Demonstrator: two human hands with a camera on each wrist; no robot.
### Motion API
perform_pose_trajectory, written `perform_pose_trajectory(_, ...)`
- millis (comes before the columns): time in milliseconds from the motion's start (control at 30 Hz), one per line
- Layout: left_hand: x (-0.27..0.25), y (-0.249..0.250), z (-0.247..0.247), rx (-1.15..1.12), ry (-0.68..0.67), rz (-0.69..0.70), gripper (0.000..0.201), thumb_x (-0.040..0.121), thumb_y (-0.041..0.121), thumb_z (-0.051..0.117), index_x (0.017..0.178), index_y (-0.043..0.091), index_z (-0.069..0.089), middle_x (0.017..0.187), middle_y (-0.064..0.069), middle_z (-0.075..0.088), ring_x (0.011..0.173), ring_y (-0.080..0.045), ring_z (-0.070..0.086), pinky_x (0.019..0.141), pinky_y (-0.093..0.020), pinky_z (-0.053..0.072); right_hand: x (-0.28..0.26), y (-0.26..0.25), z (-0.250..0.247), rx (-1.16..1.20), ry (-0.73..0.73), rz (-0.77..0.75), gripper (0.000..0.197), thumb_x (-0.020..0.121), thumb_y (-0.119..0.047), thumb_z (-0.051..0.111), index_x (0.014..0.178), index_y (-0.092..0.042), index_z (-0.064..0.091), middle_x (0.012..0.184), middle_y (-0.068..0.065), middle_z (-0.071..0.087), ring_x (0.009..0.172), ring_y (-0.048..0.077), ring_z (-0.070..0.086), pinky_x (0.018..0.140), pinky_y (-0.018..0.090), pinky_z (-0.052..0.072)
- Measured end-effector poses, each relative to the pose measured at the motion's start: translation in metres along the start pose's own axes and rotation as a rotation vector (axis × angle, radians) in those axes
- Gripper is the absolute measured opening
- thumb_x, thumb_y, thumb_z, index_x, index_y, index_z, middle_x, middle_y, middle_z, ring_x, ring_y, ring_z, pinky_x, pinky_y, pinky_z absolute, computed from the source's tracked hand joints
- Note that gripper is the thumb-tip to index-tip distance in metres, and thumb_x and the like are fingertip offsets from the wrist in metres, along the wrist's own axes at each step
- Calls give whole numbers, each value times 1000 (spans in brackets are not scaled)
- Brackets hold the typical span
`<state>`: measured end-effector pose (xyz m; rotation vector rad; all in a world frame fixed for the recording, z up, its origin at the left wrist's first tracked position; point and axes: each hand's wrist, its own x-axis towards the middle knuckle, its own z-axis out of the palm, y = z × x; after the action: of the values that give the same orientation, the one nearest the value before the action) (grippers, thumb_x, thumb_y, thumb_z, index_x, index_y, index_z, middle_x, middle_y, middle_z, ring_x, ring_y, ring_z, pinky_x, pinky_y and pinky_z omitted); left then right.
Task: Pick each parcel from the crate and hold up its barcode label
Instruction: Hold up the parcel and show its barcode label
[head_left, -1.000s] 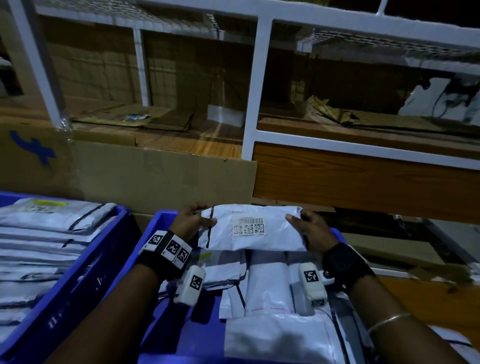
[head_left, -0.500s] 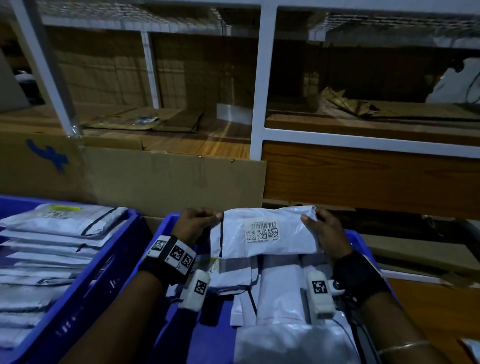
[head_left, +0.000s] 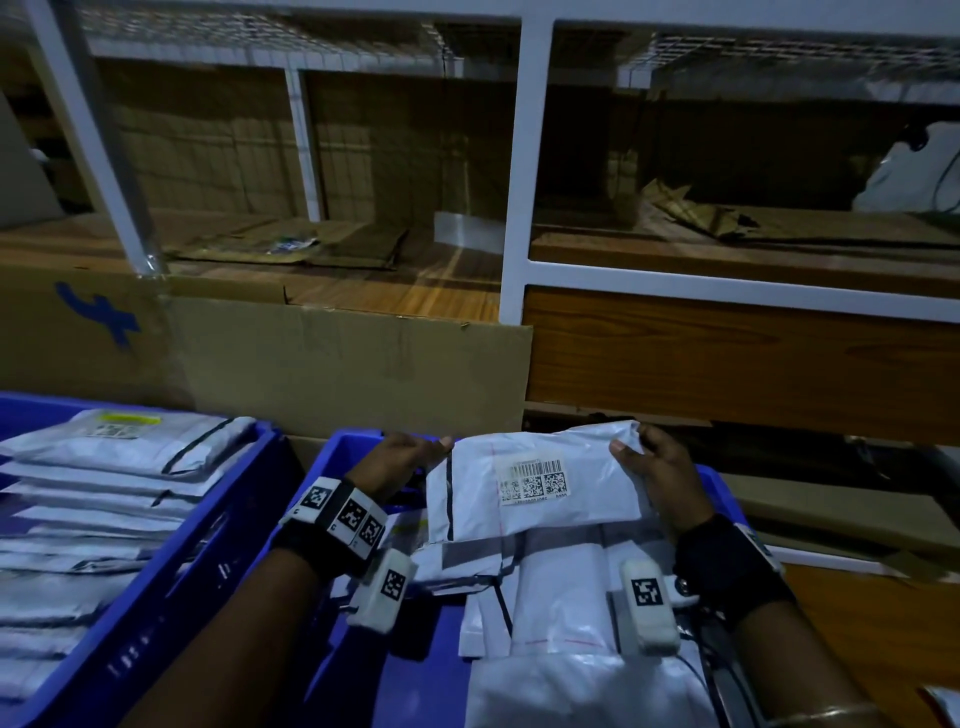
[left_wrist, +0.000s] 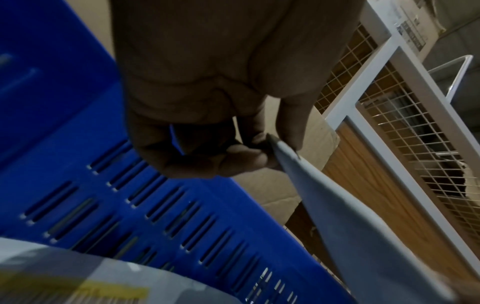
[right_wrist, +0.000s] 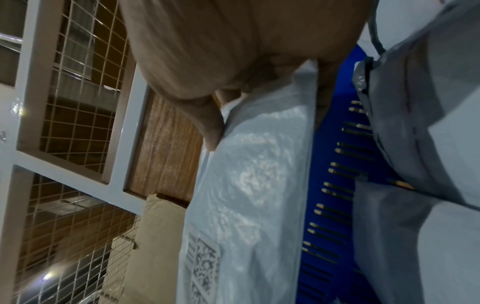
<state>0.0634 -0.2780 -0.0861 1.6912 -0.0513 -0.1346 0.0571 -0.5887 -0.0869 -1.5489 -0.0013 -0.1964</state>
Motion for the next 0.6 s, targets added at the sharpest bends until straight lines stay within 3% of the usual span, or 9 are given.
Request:
perform_pose_trajectory(133, 3, -3, -1, -50, -33, 38, 51, 97, 9, 53, 49, 11, 36, 42, 4, 32, 34, -7, 30, 42, -17, 28, 1, -1, -2, 3, 7, -4, 14, 91, 0, 61, 104, 0, 66, 91, 12, 73, 79, 26, 69, 69, 31, 57)
perform_pose_trajectory(300, 8, -2, -4, -25, 33, 110, 48, 96, 6, 53, 49, 10, 47, 47, 4, 47, 43, -5, 44, 51, -22, 38, 3, 0, -1, 21, -13, -4, 18, 92, 0, 60, 109, 4, 63, 101, 21, 71, 89, 34, 68, 75, 37, 57)
perform_pose_trajectory(433, 5, -3, -5, 0, -30, 119, 32, 96, 3, 51, 65, 5, 54, 52, 4, 51, 49, -7, 47, 56, -25, 39, 4, 0, -3, 36, -31, -14, 24, 93, -1, 59, 116, 5, 60, 111, 26, 67, 97, 40, 66, 86, 48, 53)
perform_pose_trajectory(533, 3, 0, -2, -9, -52, 98, 38, 98, 14, 51, 61, 5, 56, 56, -8, 53, 53, -18, 50, 61, -31, 39, 4, -4, -6, 21, -51, -35, 23, 93, 0, 58, 115, 4, 59, 110, 23, 68, 94, 36, 67, 80, 43, 55)
perform_pose_trajectory(600, -2, 5, 2, -5, -119, 69, 37, 100, 21, 48, 77, 1, 69, 75, -14, 67, 69, -25, 62, 70, -36, 44, 1, -8, -7, 8, -88, -42, 18, 93, 2, 57, 110, 4, 60, 102, 19, 70, 86, 30, 69, 71, 35, 59)
